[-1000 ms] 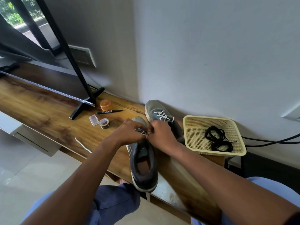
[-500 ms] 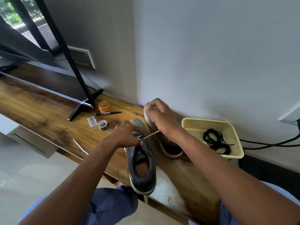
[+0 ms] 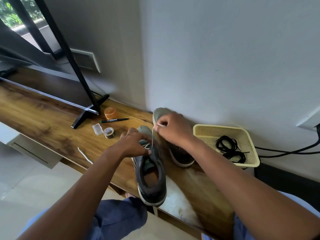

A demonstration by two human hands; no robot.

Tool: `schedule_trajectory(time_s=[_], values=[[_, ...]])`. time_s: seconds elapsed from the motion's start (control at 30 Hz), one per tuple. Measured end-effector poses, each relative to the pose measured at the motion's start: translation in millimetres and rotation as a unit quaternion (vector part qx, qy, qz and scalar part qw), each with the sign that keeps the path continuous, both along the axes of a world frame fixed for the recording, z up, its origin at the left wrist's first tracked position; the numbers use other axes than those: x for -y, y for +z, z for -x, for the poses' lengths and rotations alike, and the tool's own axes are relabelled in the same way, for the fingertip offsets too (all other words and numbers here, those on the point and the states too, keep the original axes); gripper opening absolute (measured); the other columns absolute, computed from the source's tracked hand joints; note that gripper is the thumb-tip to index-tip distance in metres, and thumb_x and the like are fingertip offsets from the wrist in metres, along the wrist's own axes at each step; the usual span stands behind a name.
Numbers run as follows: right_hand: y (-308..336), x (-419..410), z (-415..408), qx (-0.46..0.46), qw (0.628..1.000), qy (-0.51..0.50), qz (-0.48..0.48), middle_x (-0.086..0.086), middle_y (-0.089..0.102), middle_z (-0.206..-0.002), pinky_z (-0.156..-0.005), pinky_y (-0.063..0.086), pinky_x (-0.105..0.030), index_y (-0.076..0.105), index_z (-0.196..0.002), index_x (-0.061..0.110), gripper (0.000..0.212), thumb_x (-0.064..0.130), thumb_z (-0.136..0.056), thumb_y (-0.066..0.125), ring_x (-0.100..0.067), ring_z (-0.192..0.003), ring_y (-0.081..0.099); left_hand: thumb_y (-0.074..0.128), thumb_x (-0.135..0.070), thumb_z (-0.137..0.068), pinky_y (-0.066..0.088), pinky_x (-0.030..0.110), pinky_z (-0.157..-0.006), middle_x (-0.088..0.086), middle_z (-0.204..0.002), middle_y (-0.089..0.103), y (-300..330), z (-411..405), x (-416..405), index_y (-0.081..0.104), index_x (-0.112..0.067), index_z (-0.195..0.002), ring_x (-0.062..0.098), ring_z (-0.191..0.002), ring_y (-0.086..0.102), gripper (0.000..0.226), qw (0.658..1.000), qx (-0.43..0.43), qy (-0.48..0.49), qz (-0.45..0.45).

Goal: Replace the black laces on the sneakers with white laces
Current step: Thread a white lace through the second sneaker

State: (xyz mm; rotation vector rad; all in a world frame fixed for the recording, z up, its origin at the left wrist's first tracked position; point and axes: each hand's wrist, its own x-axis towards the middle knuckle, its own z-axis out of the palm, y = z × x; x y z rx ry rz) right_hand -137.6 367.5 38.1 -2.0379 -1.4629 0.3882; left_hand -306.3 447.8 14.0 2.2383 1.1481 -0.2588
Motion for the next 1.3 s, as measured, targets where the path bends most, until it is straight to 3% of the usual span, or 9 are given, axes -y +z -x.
schedule_trajectory(time_s=[0.2, 0.4, 0.5, 0.6, 0.8, 0.87, 1.0, 1.1, 1.3], values=[[32, 0, -9, -0.415, 0.892, -0.085, -0.160, 0.001, 0.068, -0.064, -0.044, 0.039, -0.014, 0.075, -0.071, 0.009, 0.021, -0.002, -0.085, 0.066, -0.001, -0.046, 0.052, 0.080, -0.045, -0.085, 0.021, 0.057, -0.121, 0.004, -0.154, 0.029, -3, 2, -2, 0.058, -0.066, -0.111, 0.039, -0.149, 0.020, 0.040, 1.000, 0.001, -0.002, -0.001], [38, 2, -7, -0.513, 0.821, -0.136, -0.212, -0.016, 0.058, -0.069, -0.039, 0.025, -0.021, 0.071, -0.068, 0.008, 0.024, -0.005, -0.087, 0.063, -0.013, -0.044, 0.036, 0.080, -0.045, -0.086, 0.021, 0.061, -0.122, 0.004, -0.156, 0.029, -6, 1, -4, 0.059, -0.064, -0.115, 0.039, -0.149, 0.020, 0.040, 1.000, -0.009, -0.002, -0.004], [33, 4, -14, -0.427, 0.884, -0.134, -0.137, -0.011, 0.061, -0.066, -0.043, 0.034, -0.019, 0.074, -0.073, 0.002, 0.015, 0.002, -0.085, 0.065, -0.011, -0.046, 0.045, 0.080, -0.042, -0.086, 0.030, 0.056, -0.120, 0.005, -0.151, 0.038, -4, -3, -3, 0.066, -0.054, -0.118, 0.035, -0.143, 0.033, 0.037, 1.000, 0.014, -0.019, 0.001], [26, 2, -13, -0.262, 0.956, -0.130, -0.013, -0.003, 0.051, -0.061, -0.058, 0.035, -0.025, 0.058, -0.065, 0.003, 0.024, 0.014, -0.085, 0.066, -0.018, -0.057, 0.045, 0.081, -0.028, -0.087, 0.053, 0.037, -0.091, -0.002, -0.124, 0.062, 0, -2, -5, 0.074, -0.042, -0.099, 0.022, -0.112, 0.061, 0.020, 0.990, 0.105, 0.053, -0.075], [15, -5, 0, -0.132, 0.987, -0.053, 0.069, -0.011, 0.063, -0.085, -0.070, 0.056, -0.035, 0.054, -0.084, 0.006, 0.008, 0.005, -0.089, 0.048, -0.028, -0.076, 0.060, 0.069, -0.021, -0.090, 0.060, 0.034, -0.074, -0.008, -0.072, 0.072, 7, 19, 2, 0.071, -0.027, -0.076, 0.014, -0.070, 0.072, 0.016, 0.981, 0.084, 0.128, -0.121], [7, -3, 7, -0.118, 0.990, -0.008, 0.076, -0.015, 0.067, -0.087, -0.060, 0.052, -0.021, 0.053, -0.077, 0.007, 0.017, -0.001, -0.088, 0.044, -0.027, -0.069, 0.057, 0.071, -0.027, -0.093, 0.064, 0.037, -0.071, -0.002, -0.064, 0.074, 8, 25, 14, 0.072, -0.022, -0.075, 0.011, -0.057, 0.073, 0.019, 0.988, 0.076, 0.125, -0.056], [-12, 2, 23, -0.139, 0.987, 0.041, 0.069, -0.016, 0.075, -0.102, -0.064, 0.051, -0.033, 0.056, -0.121, 0.001, 0.028, 0.000, -0.096, 0.045, -0.028, -0.082, 0.068, 0.071, -0.045, -0.095, 0.047, 0.015, -0.049, -0.009, -0.071, 0.074, 9, 24, 35, 0.073, -0.030, -0.088, -0.001, -0.053, 0.069, 0.017, 0.994, 0.020, 0.088, -0.058], [-26, 5, 29, -0.142, 0.988, 0.054, 0.035, 0.003, 0.078, -0.087, -0.064, 0.043, -0.017, 0.061, -0.107, 0.013, 0.014, 0.005, -0.098, 0.054, 0.000, -0.076, 0.065, 0.072, -0.047, -0.090, 0.049, 0.022, -0.058, -0.009, -0.078, 0.073, 8, 21, 48, 0.074, -0.030, -0.096, 0.006, -0.069, 0.071, 0.018, 0.991, 0.014, 0.099, -0.094], [-33, 7, 37, -0.051, 0.995, 0.088, 0.010, 0.008, 0.073, -0.080, -0.069, 0.045, -0.025, 0.077, -0.081, 0.019, 0.008, 0.019, -0.089, 0.076, -0.008, -0.075, 0.064, 0.075, -0.037, -0.087, 0.051, 0.017, -0.055, -0.009, -0.085, 0.073, 3, 24, 55, 0.076, -0.029, -0.093, 0.003, -0.074, 0.069, 0.010, 0.984, 0.048, 0.146, -0.088]])
